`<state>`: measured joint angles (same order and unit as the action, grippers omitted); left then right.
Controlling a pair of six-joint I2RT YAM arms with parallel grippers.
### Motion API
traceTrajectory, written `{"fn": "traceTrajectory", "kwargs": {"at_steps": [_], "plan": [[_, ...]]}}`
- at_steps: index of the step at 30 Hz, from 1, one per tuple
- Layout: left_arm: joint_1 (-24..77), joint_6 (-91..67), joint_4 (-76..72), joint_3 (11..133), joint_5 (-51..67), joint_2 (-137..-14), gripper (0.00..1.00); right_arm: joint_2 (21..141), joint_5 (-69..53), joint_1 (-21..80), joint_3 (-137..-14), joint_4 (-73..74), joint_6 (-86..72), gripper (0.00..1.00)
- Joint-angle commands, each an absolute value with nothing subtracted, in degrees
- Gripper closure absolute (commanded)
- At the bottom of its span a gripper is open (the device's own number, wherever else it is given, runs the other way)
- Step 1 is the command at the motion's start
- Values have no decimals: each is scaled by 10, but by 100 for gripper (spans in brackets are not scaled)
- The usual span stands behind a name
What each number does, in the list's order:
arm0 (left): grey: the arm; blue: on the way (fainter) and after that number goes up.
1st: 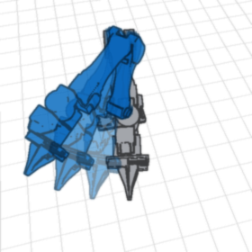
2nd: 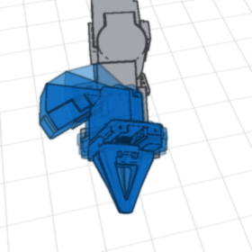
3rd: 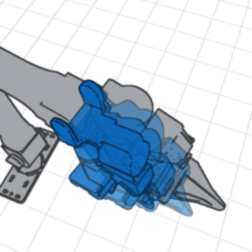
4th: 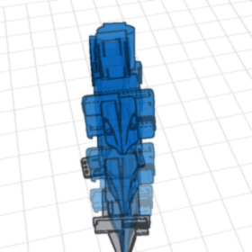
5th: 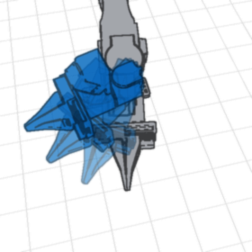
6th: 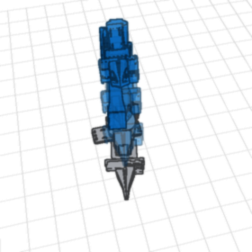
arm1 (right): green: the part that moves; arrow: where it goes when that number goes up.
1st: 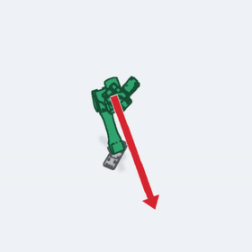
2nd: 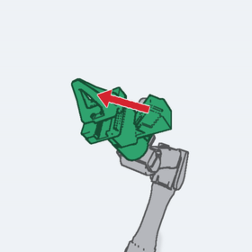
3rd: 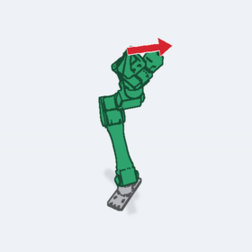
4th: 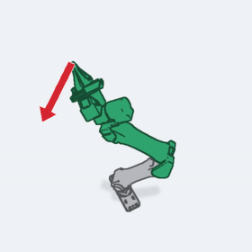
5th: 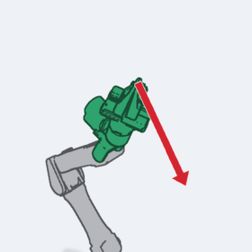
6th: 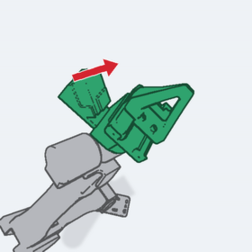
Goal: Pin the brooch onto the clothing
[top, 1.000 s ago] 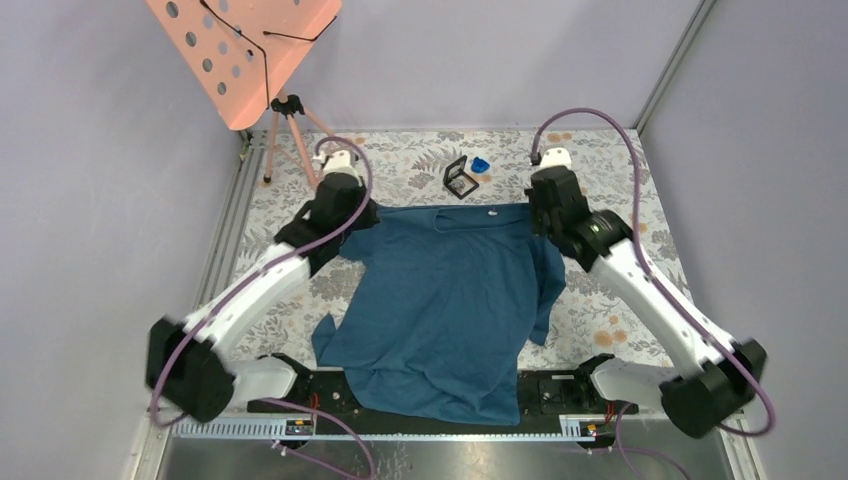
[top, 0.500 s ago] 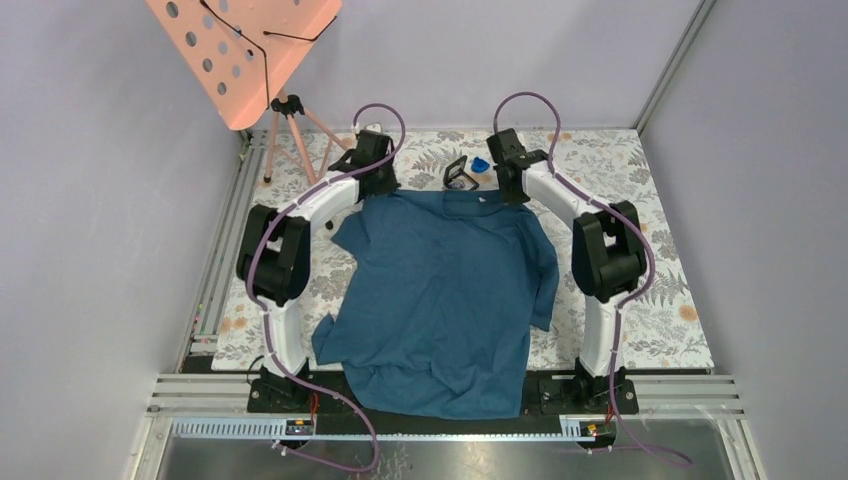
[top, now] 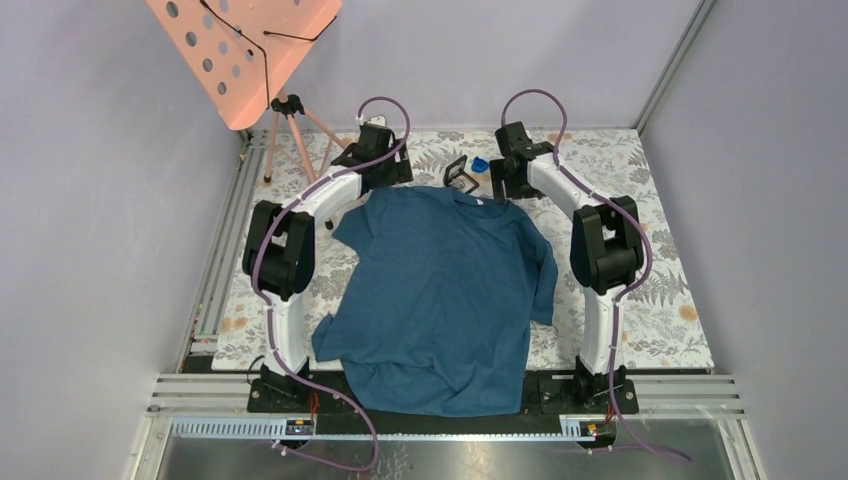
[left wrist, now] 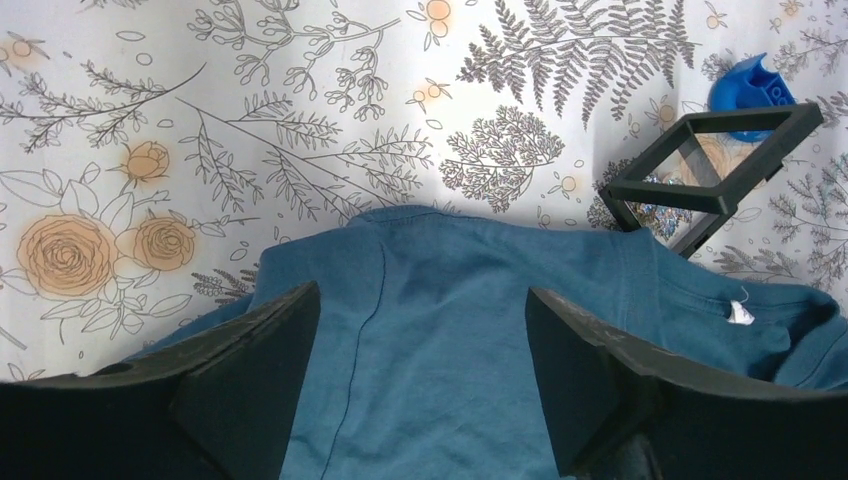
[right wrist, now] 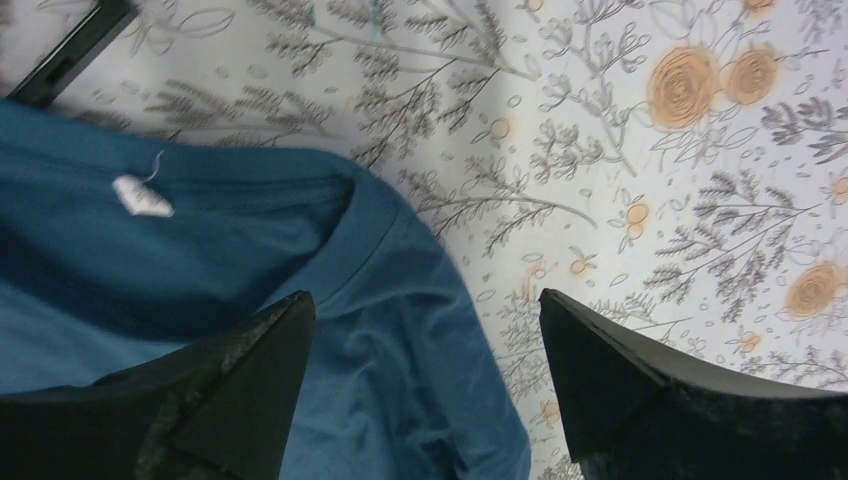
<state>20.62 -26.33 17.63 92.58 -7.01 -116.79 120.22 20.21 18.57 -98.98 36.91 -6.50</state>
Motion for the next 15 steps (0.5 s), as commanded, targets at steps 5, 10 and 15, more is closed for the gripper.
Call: {"fn": "traceTrajectory", "kwargs": {"at_steps": [5, 10, 15], "plan": [[225, -221, 61, 815, -36, -1009, 9, 1100, 33, 184, -955, 305, -54, 7], [248, -240, 44, 726, -37, -917, 8, 1154, -59, 184, -1003, 289, -94, 14], [279, -287, 7, 599, -33, -825, 8, 1220, -116, 184, -1044, 251, -154, 21]]}}
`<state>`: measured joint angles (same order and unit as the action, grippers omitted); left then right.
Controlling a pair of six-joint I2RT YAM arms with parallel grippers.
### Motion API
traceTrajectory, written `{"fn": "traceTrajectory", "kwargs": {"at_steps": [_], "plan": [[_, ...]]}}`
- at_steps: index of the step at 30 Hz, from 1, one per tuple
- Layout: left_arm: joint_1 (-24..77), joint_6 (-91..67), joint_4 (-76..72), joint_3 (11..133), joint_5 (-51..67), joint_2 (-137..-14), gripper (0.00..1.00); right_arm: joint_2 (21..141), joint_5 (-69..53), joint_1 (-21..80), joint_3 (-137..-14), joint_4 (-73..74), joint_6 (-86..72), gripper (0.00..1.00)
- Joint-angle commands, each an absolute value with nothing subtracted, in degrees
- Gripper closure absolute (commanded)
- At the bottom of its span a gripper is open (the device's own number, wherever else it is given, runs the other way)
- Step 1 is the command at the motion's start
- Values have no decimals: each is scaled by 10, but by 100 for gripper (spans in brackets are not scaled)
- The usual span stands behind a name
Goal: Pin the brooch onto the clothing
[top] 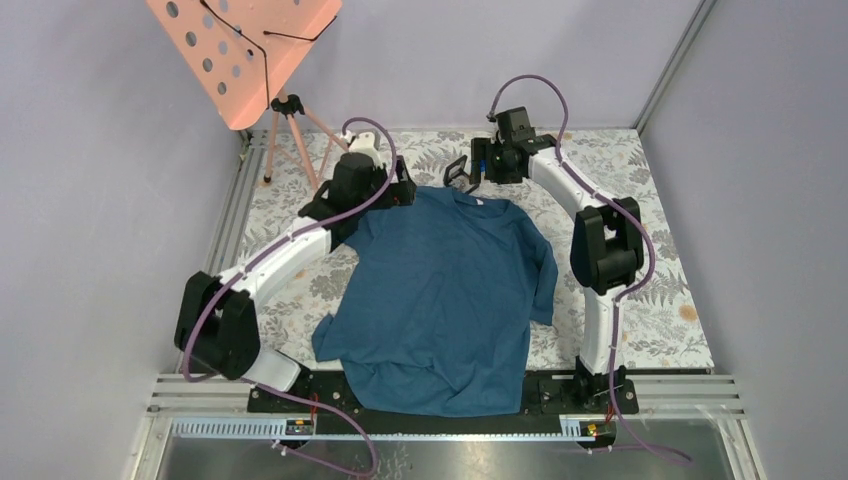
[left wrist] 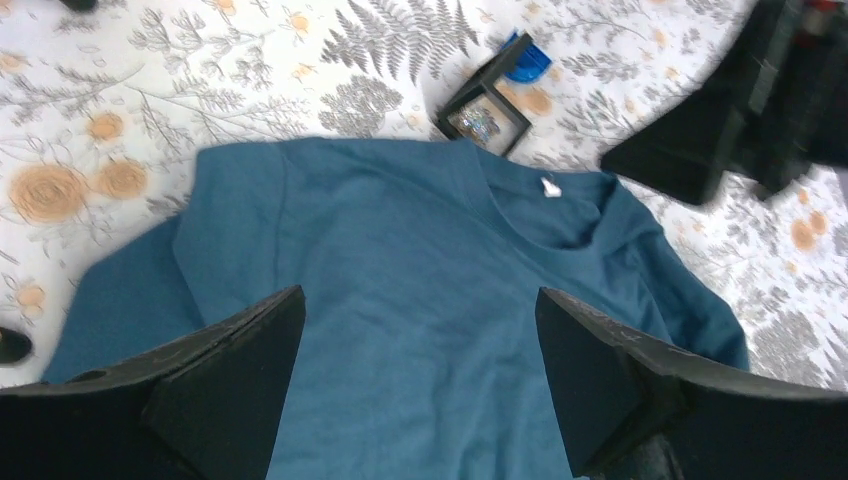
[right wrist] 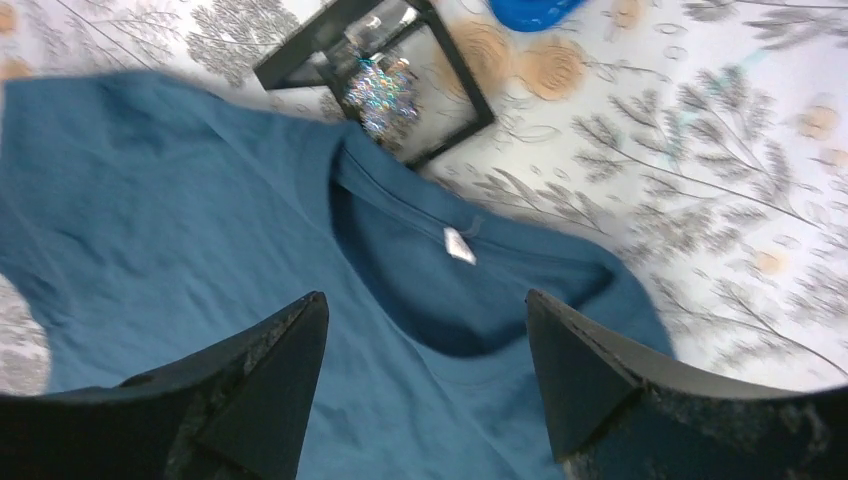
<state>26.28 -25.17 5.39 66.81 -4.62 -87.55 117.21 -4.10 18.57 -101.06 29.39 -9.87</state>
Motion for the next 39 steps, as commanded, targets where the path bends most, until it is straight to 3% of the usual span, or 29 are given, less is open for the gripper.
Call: {"fn": "traceTrajectory", "kwargs": {"at_steps": [1, 10, 20, 27, 32, 39], "plan": [[284, -296, 4, 578, -30, -810, 8, 1229, -125, 184, -1048, 236, -166, 22], [290, -372, -18, 436, -4, -691, 8, 1298, -149, 184, -1069, 164, -312, 36], [291, -379, 20, 395, 4, -612, 8, 1308, -103, 174, -1003, 62, -538, 46], [286, -352, 141, 456, 60, -570, 6, 1291, -67, 175, -918, -35, -653, 51], [240, -346, 181, 480, 161, -537, 4, 1293, -66, 174, -890, -86, -706, 53], [220, -264, 289, 554, 172, -520, 3, 1263, -74, 174, -832, -161, -745, 57]]}}
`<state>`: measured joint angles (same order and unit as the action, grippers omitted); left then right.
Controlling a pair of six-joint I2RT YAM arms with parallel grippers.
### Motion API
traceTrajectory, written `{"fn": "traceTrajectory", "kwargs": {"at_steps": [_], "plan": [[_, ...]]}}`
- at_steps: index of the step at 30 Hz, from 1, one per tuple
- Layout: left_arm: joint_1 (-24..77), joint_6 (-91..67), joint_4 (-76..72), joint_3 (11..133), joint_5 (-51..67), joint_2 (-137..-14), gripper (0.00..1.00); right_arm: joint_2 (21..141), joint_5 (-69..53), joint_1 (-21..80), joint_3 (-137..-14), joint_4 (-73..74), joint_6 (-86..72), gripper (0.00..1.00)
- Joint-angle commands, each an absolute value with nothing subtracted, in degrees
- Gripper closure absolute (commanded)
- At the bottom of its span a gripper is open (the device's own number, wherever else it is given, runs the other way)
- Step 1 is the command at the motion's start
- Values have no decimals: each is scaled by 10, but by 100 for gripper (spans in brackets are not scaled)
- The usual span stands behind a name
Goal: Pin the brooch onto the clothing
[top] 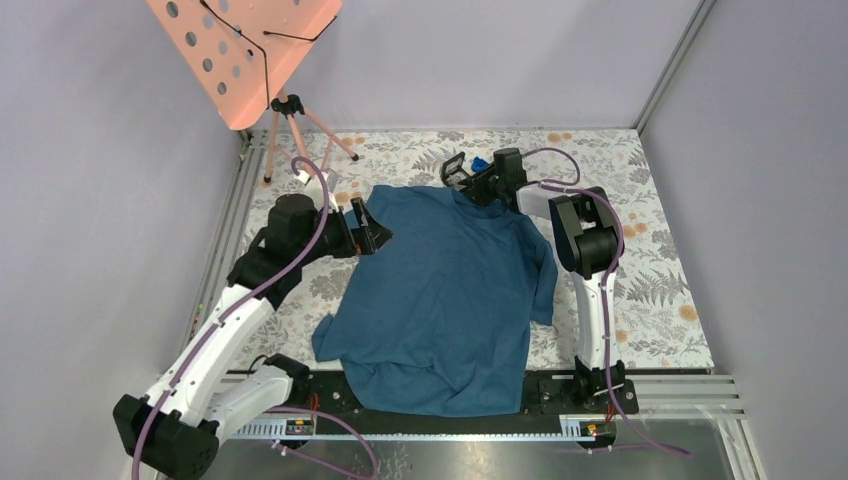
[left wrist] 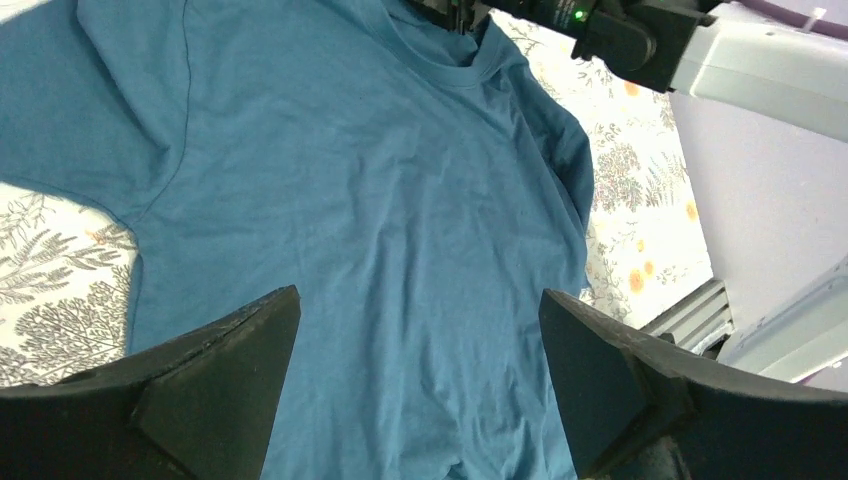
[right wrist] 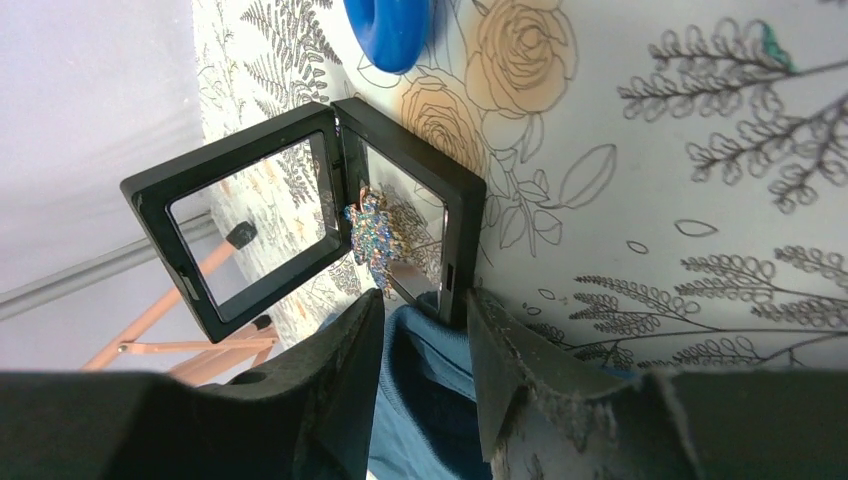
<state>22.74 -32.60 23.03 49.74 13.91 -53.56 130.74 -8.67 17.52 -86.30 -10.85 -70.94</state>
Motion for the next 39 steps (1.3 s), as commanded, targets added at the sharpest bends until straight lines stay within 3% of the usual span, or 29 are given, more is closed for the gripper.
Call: {"fn": "traceTrajectory", "kwargs": {"at_steps": [1, 11, 39], "plan": [[219, -251, 301, 563, 167, -521, 3, 1254, -72, 174, -824, -166, -748, 57], [193, -172, 305, 596, 65, -525, 2, 1180, -37, 175, -793, -153, -713, 57], [126, -189, 271, 564, 107, -509, 2, 1302, -33, 203, -867, -171, -782, 59]]}}
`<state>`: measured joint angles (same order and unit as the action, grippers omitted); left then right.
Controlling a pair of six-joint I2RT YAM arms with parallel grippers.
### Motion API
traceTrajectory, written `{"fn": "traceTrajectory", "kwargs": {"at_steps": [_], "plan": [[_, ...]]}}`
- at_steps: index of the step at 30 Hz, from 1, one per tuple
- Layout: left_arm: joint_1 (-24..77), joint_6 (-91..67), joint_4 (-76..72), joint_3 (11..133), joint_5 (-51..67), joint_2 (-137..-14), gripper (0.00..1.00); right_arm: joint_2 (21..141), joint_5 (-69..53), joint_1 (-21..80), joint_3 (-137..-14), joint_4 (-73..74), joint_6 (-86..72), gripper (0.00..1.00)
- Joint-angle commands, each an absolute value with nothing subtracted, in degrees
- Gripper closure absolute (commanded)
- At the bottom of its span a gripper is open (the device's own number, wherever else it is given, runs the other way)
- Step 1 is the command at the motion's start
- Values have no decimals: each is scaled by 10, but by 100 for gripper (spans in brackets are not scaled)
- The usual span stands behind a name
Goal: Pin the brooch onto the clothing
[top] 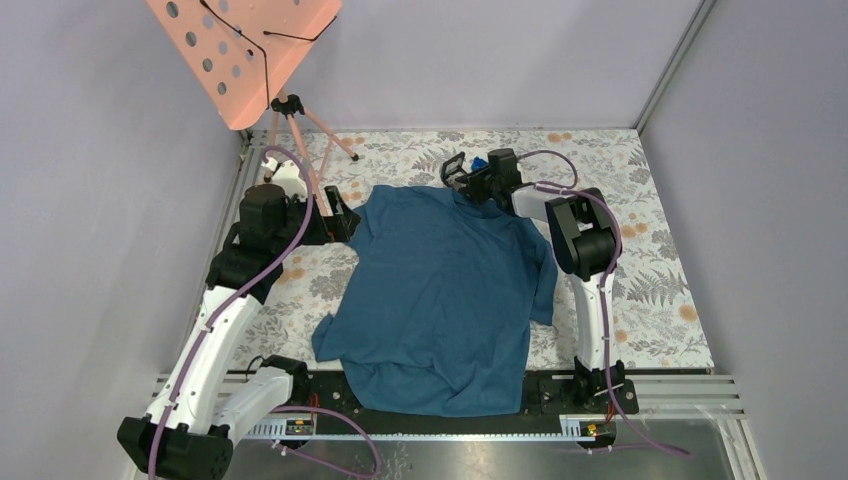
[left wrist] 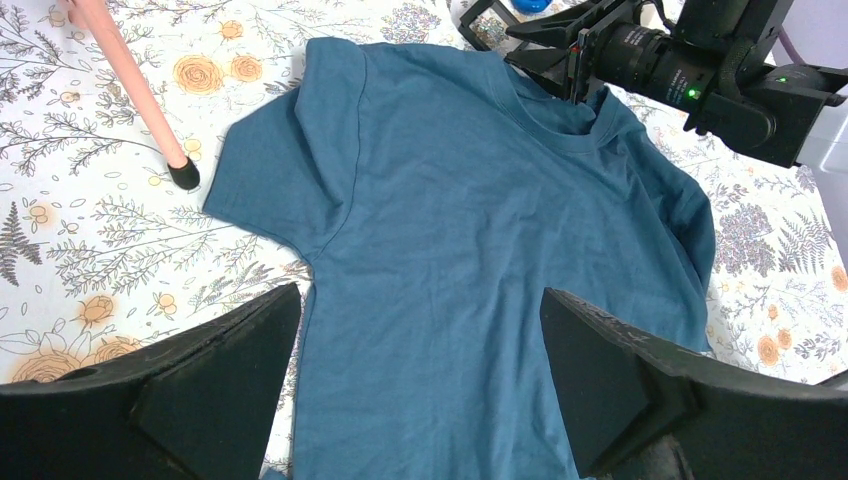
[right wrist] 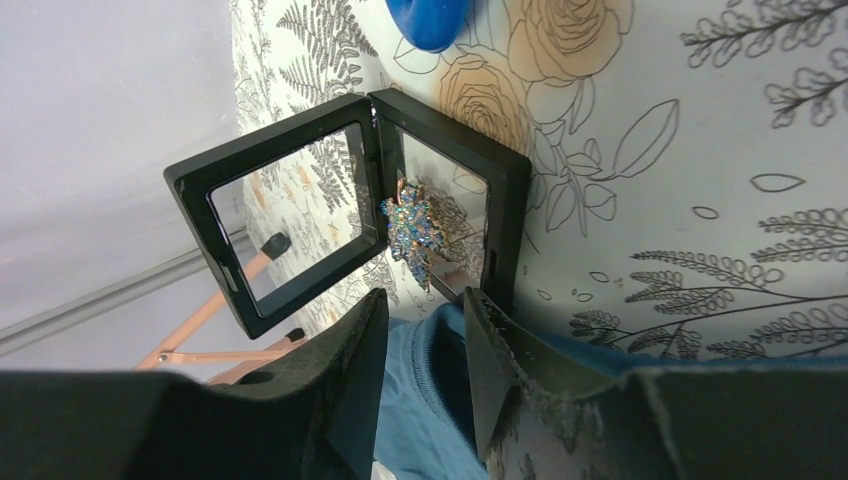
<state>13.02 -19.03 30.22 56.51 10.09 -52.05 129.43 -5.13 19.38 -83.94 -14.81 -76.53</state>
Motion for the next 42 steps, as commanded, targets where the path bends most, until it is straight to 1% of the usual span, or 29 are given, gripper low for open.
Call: {"fn": "traceTrajectory", "kwargs": {"at_steps": [1, 9, 13, 26, 31, 34, 38, 42], "plan": [[126, -189, 271, 564, 107, -508, 2, 1305, -33, 204, -867, -174, -785, 59], [125, -188, 271, 563, 105, -507, 2, 1318, -26, 208, -868, -180, -799, 60], [125, -188, 271, 563, 105, -507, 2, 1323, -24, 209, -875, -183, -804, 63], [124, -189, 270, 560, 109, -506, 2, 1334, -3, 220, -882, -195, -833, 66], [122, -189, 270, 560, 107, -505, 2, 1335, 25, 224, -885, -186, -833, 68], [122, -189, 270, 560, 106, -504, 2, 1335, 37, 225, -886, -180, -835, 71], [121, -188, 270, 558, 104, -502, 2, 1329, 57, 227, -871, -194, -840, 79], [121, -188, 270, 556, 104, -502, 2, 1325, 62, 228, -872, -213, -831, 85]]}}
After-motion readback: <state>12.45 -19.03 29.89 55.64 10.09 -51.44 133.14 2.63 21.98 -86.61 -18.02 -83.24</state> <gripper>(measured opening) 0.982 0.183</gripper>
